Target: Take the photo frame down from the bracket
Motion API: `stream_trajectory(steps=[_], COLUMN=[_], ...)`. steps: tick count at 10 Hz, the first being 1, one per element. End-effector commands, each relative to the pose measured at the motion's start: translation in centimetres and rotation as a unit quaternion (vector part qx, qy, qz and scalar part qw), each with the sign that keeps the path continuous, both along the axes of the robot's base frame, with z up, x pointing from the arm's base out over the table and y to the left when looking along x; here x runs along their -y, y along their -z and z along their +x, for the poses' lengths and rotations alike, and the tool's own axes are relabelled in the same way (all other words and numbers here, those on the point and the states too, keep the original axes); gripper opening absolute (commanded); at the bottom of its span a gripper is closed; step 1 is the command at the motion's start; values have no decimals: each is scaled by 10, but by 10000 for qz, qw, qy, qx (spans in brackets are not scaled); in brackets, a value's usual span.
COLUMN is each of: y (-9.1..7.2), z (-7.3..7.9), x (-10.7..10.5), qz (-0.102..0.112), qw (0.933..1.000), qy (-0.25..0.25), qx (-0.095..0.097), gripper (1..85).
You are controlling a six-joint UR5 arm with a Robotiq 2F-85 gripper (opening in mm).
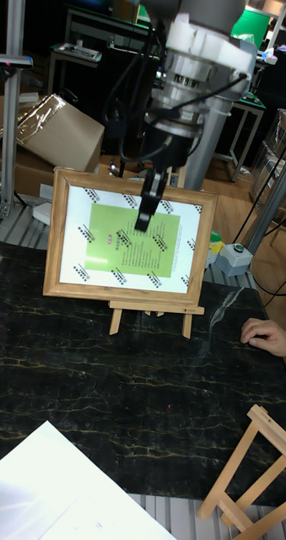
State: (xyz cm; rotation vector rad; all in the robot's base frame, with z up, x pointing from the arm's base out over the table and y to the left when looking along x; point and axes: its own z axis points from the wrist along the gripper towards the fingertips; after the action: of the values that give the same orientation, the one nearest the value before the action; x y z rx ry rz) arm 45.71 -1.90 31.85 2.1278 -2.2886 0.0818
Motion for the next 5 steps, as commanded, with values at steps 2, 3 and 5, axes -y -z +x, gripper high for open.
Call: stream_trajectory(steps=[2,3,5], y=[-36,-38,-37], z=[-52,-60,-72], x=[-6,-2,6], qz=[15,-31,-64], qw=[9988,9984,9981], qy=[-387,-454,-547], qx=[-313,-326,-294], gripper=[473,473,450])
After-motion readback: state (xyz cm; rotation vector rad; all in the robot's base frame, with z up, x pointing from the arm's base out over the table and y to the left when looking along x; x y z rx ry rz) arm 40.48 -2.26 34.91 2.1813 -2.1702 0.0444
